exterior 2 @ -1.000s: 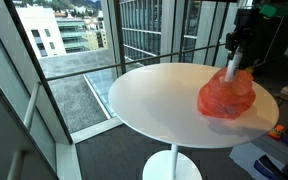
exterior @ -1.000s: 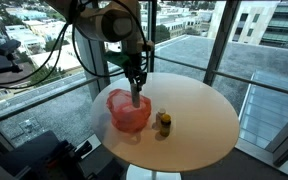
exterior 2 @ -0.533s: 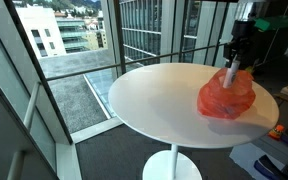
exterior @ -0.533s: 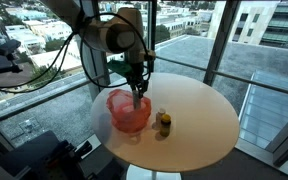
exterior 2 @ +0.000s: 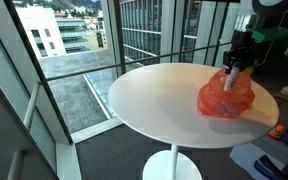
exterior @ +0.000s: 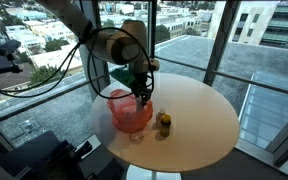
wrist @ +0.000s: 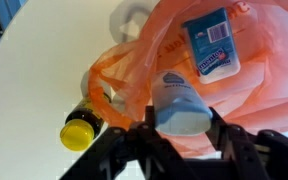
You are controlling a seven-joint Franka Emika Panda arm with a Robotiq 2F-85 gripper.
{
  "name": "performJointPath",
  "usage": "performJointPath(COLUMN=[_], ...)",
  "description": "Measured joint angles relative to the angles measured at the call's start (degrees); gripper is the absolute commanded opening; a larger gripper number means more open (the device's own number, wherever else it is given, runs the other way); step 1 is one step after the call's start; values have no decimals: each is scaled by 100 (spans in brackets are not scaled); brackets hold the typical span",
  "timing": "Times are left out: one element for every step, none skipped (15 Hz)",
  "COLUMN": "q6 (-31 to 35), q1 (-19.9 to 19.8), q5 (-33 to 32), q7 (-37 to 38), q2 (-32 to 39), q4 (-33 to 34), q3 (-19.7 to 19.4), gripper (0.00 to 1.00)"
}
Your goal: Pick up the forward white container from the table and put it in the orange plastic
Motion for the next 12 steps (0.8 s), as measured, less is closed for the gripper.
performJointPath(q6=[56, 114, 159, 197, 231, 266, 300, 337, 366, 384, 395, 403], q1=[0, 0, 0, 0, 0, 0, 2, 7, 12, 14, 16, 16], q5=[0, 0, 0, 0, 0, 0, 0, 0, 0, 0, 0, 0], q7=[8, 20, 34, 51, 61, 73, 81, 89, 93, 96, 99, 102], q2=[43, 88, 129, 167, 199, 232, 264, 290, 313, 332, 348, 365], q4=[-12, -26, -40, -54, -72, -85, -97, -108, -114, -118, -119, -120], q3=[-9, -17, -24, -31, -36, -39, -39, -39, -39, -39, -39, -39], gripper=[27, 27, 27, 27, 27, 27, 27, 27, 27, 27, 27, 27])
